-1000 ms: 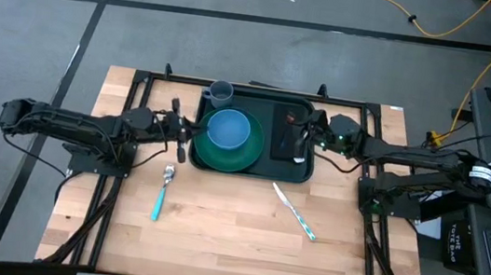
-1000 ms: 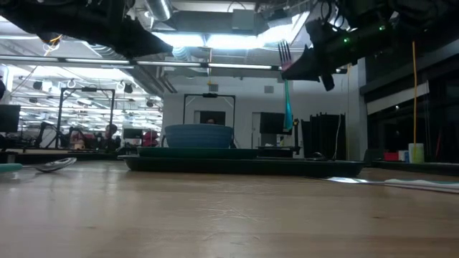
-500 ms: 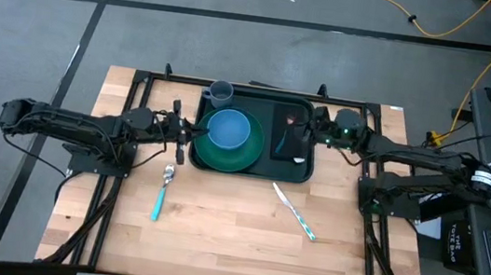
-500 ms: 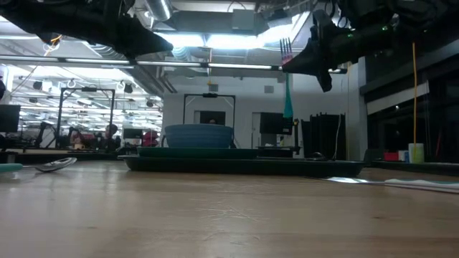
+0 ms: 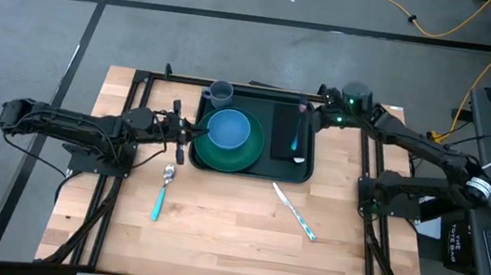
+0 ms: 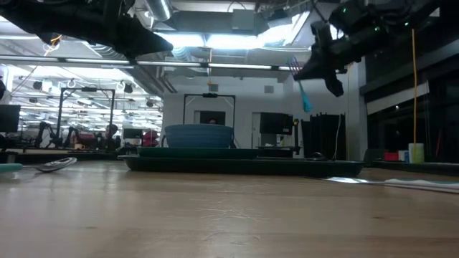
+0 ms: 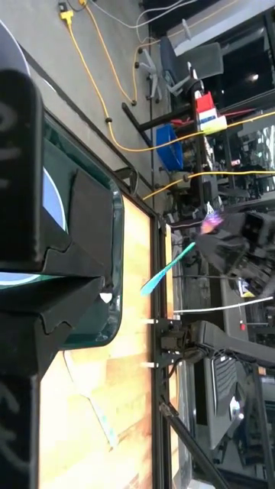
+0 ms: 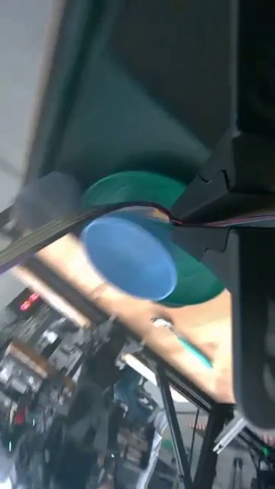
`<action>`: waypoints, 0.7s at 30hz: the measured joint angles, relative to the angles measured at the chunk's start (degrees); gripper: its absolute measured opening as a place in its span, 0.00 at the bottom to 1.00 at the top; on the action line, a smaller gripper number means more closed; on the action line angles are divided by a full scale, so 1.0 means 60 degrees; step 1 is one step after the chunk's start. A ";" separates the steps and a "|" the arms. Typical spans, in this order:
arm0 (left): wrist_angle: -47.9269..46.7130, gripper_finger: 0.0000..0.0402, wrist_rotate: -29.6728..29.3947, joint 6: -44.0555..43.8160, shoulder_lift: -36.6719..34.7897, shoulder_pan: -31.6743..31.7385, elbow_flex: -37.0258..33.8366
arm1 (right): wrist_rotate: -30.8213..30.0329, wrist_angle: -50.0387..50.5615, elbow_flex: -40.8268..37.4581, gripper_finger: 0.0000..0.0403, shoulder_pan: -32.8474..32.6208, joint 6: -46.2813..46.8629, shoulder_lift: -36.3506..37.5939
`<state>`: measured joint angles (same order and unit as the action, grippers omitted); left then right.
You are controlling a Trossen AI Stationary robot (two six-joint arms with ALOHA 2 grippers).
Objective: Set up tray
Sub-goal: Put the blue fork on the black table napkin
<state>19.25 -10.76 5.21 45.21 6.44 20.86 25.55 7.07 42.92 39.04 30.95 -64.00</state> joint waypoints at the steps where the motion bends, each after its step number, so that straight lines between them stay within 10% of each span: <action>1: 0.0000 0.01 0.0000 0.0001 0.0000 0.0000 0.0000 | 0.0127 0.0164 0.0006 0.01 0.0146 0.0061 -0.0105; 21: 0.0044 0.02 -0.0004 0.0001 -0.0004 0.0000 0.0000 | 0.1216 -0.0768 0.0025 0.01 0.0621 0.0870 -0.3455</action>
<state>19.51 -10.79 5.21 45.19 6.44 20.86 32.84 2.46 43.07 42.76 36.17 -84.73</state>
